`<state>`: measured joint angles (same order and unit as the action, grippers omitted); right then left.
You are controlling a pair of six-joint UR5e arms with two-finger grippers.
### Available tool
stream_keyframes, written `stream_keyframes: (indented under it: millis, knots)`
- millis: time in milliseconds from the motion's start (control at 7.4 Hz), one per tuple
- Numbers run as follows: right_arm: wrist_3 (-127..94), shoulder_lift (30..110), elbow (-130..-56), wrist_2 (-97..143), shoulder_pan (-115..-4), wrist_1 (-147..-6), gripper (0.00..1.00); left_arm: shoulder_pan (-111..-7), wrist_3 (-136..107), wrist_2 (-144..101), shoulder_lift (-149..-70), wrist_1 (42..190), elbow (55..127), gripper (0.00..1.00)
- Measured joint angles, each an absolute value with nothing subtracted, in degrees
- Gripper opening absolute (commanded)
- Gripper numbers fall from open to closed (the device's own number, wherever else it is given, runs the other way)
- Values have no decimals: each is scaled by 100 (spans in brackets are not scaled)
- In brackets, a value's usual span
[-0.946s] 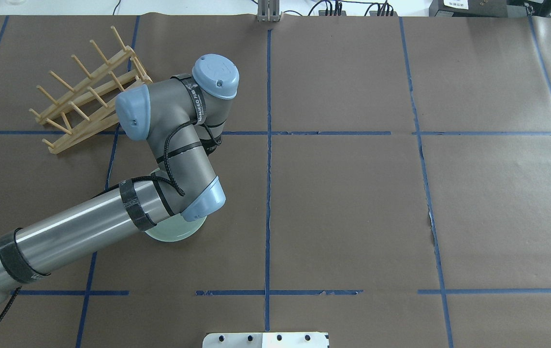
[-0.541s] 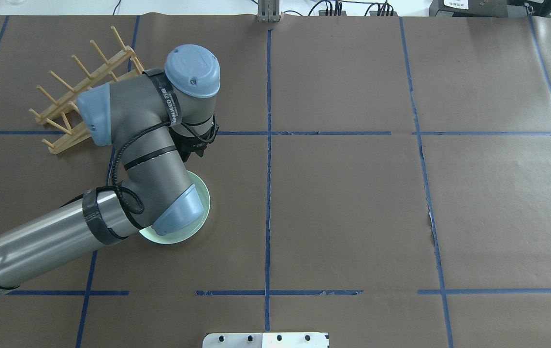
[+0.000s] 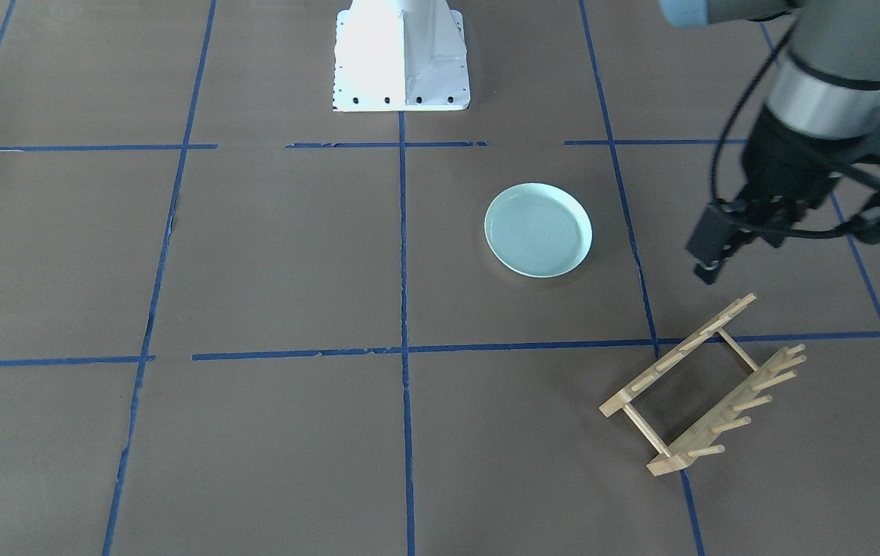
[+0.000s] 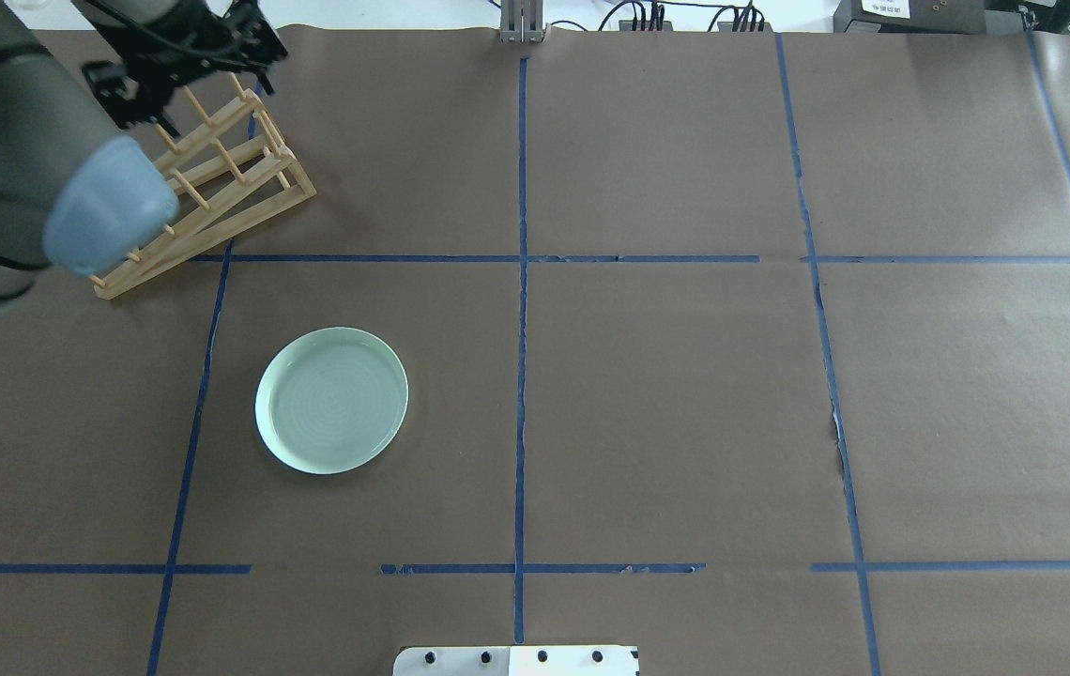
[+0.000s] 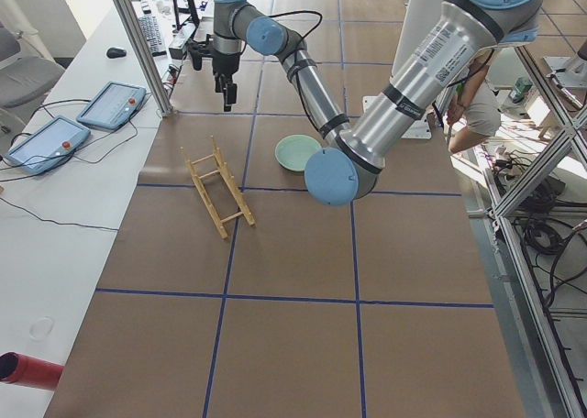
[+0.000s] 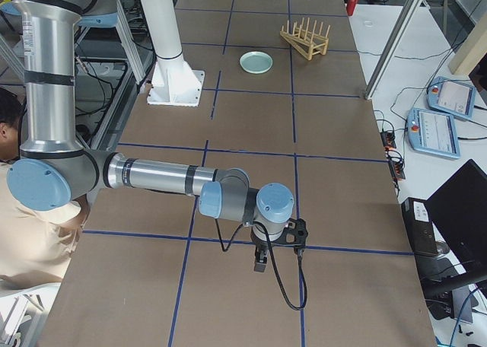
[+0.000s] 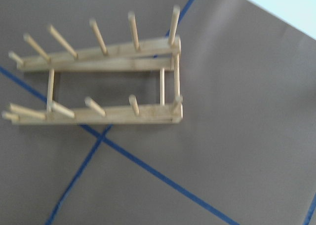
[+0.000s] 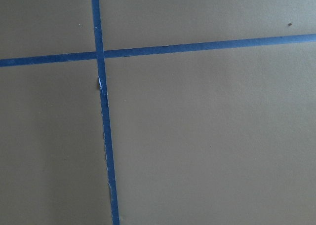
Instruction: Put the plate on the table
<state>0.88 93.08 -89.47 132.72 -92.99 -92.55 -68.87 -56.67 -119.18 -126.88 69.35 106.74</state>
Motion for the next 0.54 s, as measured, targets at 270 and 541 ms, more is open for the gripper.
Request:
stream_keyframes:
  millis: [270, 541]
  knots:
    - [88, 9308, -8947, 13271, -9299, -9255, 100, -8215, -2986, -12188, -11872, 6933, 10615, 100]
    - [88, 9308, -8942, 13271, -9299, -9255, 100, -9416, -504, -12260, -11091, 6990, 10216, 100]
